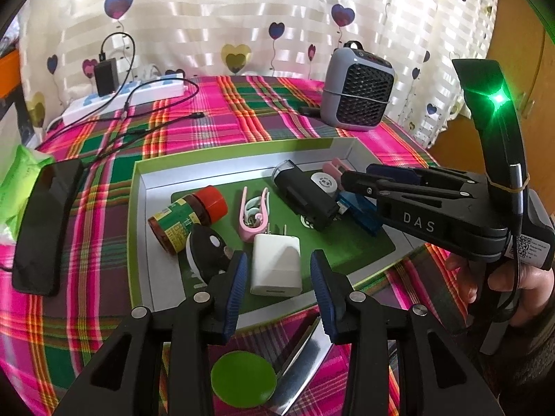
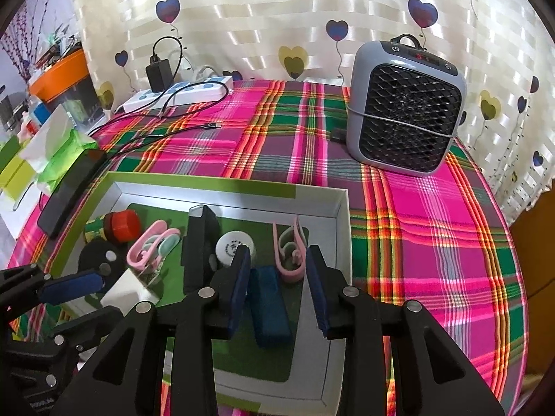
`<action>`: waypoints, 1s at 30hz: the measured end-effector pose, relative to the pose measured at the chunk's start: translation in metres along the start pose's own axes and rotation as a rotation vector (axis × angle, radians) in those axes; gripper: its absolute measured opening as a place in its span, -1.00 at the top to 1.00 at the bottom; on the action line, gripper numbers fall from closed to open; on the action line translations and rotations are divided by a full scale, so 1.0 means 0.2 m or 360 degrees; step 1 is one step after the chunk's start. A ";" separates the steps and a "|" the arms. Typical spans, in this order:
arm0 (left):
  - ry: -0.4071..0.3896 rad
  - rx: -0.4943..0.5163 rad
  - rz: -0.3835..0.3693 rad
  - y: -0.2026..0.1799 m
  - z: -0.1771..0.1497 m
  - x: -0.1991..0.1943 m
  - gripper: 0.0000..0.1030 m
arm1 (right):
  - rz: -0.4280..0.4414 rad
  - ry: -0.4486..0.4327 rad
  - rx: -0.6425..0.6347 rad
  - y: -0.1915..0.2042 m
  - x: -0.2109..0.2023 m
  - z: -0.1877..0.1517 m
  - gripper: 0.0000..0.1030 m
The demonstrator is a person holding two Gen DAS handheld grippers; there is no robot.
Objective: Organize rigid objects
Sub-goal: 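Open the right tool to release the pink earphone into the box, then lift both open tools out of the green box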
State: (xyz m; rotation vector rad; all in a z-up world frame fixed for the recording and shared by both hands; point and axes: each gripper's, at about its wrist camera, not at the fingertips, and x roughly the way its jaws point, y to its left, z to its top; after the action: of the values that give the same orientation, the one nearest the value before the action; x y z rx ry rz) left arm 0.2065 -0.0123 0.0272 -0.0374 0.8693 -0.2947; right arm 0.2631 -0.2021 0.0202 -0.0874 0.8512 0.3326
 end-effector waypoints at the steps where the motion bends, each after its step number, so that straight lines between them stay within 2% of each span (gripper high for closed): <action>1: -0.0002 0.0001 0.0000 0.00 0.00 -0.01 0.28 | 0.0002 -0.0003 0.0003 0.00 -0.01 0.00 0.33; 19: -0.0095 0.0046 0.0047 -0.05 -0.12 -0.21 0.28 | 0.0032 -0.0096 0.0058 0.05 -0.21 -0.14 0.33; 24: -0.0110 0.0049 0.0085 -0.03 -0.18 -0.27 0.27 | 0.0066 -0.0112 0.0079 0.08 -0.28 -0.22 0.33; 30: -0.0121 -0.0017 0.0078 0.06 -0.29 -0.34 0.19 | 0.0105 -0.0121 0.0065 0.14 -0.35 -0.31 0.33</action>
State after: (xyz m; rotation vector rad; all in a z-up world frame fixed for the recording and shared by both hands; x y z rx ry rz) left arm 0.1252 0.0233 0.0386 -0.0369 0.7951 -0.2412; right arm 0.1667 -0.2071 0.0326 -0.0086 0.7862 0.3781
